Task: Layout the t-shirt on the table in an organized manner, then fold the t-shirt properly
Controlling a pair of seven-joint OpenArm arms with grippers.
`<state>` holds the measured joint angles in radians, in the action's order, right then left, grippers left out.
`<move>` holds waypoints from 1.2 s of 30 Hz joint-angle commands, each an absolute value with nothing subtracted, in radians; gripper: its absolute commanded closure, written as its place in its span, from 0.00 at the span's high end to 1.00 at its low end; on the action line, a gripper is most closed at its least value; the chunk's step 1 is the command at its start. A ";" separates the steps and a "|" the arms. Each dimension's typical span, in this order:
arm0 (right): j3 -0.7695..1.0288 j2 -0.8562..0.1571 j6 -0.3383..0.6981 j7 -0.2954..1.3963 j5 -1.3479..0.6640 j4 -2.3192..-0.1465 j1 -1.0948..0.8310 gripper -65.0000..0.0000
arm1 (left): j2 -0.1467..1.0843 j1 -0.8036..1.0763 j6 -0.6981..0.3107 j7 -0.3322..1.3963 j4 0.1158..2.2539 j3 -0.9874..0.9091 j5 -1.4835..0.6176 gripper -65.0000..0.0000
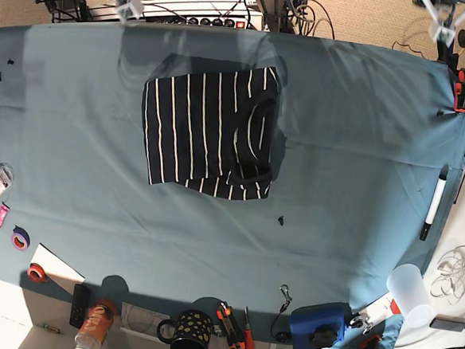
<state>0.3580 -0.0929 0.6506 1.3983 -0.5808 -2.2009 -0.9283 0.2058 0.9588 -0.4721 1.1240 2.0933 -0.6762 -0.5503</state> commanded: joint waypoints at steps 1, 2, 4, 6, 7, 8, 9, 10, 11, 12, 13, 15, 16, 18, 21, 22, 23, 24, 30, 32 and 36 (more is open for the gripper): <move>0.361 -0.098 0.656 1.396 -0.587 -2.214 -0.952 0.00 | 0.213 0.984 -0.472 1.113 2.090 -0.683 -0.553 0.00; 0.361 -0.097 0.658 1.396 -0.583 -2.209 -0.964 0.00 | 0.213 0.988 -0.472 1.105 2.072 -0.683 -0.553 0.00; 0.361 -0.104 0.658 1.396 -0.583 -2.181 -0.980 0.00 | 0.213 0.989 -0.473 1.099 2.020 -0.680 -0.546 0.00; 0.360 -0.123 0.658 1.396 -0.583 -2.127 -0.986 0.00 | 0.213 0.989 -0.473 1.096 1.963 -0.671 -0.532 0.00; 0.360 -0.136 0.658 1.396 -0.583 -2.088 -0.986 0.00 | 0.213 0.989 -0.472 1.080 1.934 -0.663 -0.514 0.00; 0.359 -0.149 0.658 1.396 -0.583 -2.047 -0.984 0.00 | 0.213 0.989 -0.472 1.059 1.905 -0.653 -0.496 0.00; 0.359 -0.162 0.658 1.388 -0.583 -1.999 -0.981 0.00 | 0.215 0.988 -0.469 1.031 1.874 -0.640 -0.477 0.00; 0.359 -0.172 0.658 1.361 -0.582 -1.950 -0.975 0.00 | 0.214 0.981 -0.468 1.012 1.844 -0.622 -0.456 0.00; 0.359 -0.181 0.658 1.346 -0.582 -1.900 -0.963 0.00 | 0.214 0.972 -0.467 1.000 1.814 -0.599 -0.440 0.00; 0.359 -0.184 0.658 1.342 -0.577 -1.847 -0.944 0.00 | 0.214 0.958 -0.456 0.993 1.784 -0.573 -0.419 0.00; 0.359 -0.186 0.659 1.342 -0.565 -1.796 -0.923 0.00 | 0.215 0.939 -0.440 0.986 1.753 -0.541 -0.397 0.00; 0.359 -0.186 0.667 1.335 -0.536 -1.687 -0.873 0.00 | 0.214 0.896 -0.407 0.951 1.689 -0.466 -0.328 0.00; 0.359 -0.186 0.676 1.328 -0.522 -1.636 -0.847 0.00 | 0.214 0.873 -0.383 0.934 1.657 -0.426 -0.294 0.00; 0.359 -0.188 0.690 1.318 -0.514 -1.532 -0.792 0.00 | 0.214 0.825 -0.327 0.892 1.589 -0.343 -0.220 0.00; 0.319 -0.216 0.692 1.270 -0.484 -1.388 -0.715 0.00 | 0.214 0.748 -0.247 0.829 1.470 -0.231 -0.118 0.00; 0.289 -0.232 0.692 1.248 -0.460 -1.344 -0.690 0.00 | 0.214 0.720 -0.224 0.811 1.424 -0.203 -0.095 0.00; 0.251 -0.250 0.691 1.225 -0.433 -1.301 -0.666 0.00 | 0.213 0.694 -0.210 0.799 1.377 -0.182 -0.086 0.00; 0.207 -0.268 0.688 1.205 -0.407 -1.260 -0.645 0.00 | 0.213 0.669 -0.200 0.787 1.330 -0.167 -0.086 0.00; -0.066 -0.321 0.565 0.926 -0.213 -1.045 -0.532 0.00 | 0.210 0.539 -0.207 0.583 1.045 -0.154 -0.090 0.00; -0.145 -0.321 0.564 0.830 -0.151 -0.980 -0.493 0.00 | 0.202 0.512 -0.205 0.493 0.964 -0.154 -0.089 0.00; -0.294 -0.321 0.557 0.647 -0.060 -0.863 -0.419 0.00 | 0.174 0.470 -0.203 0.299 0.817 -0.155 -0.075 0.00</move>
